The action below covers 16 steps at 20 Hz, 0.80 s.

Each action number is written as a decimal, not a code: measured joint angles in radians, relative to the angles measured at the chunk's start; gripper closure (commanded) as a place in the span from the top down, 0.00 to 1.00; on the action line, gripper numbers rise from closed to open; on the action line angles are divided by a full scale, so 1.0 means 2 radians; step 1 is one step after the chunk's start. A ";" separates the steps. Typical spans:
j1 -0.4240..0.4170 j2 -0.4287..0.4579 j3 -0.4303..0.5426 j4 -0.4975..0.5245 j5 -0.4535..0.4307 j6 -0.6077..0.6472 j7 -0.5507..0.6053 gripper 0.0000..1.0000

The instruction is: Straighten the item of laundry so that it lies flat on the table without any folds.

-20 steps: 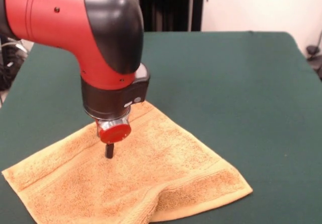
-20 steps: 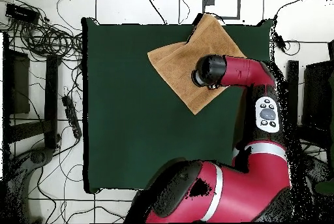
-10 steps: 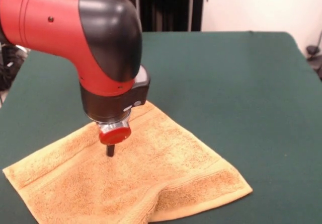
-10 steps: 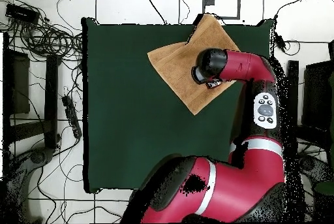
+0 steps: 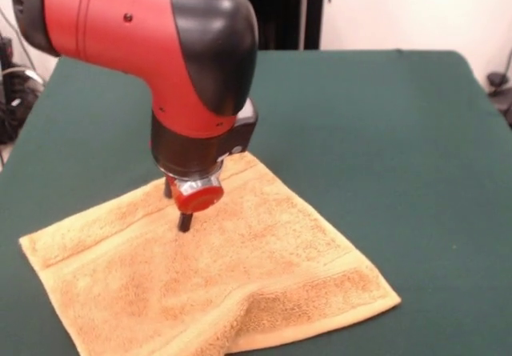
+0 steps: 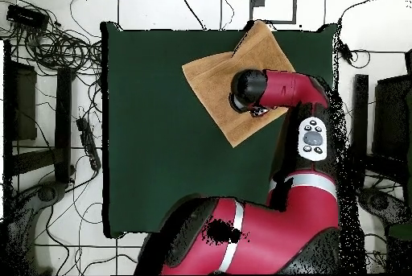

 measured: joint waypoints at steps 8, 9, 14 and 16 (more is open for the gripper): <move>0.003 -0.018 -0.011 0.052 0.000 -0.024 0.000 1.00; 0.003 -0.021 -0.012 0.059 0.000 -0.024 0.000 1.00; 0.003 -0.033 -0.019 0.092 0.000 -0.025 0.000 1.00; 0.003 -0.038 -0.023 0.105 0.000 -0.025 0.000 1.00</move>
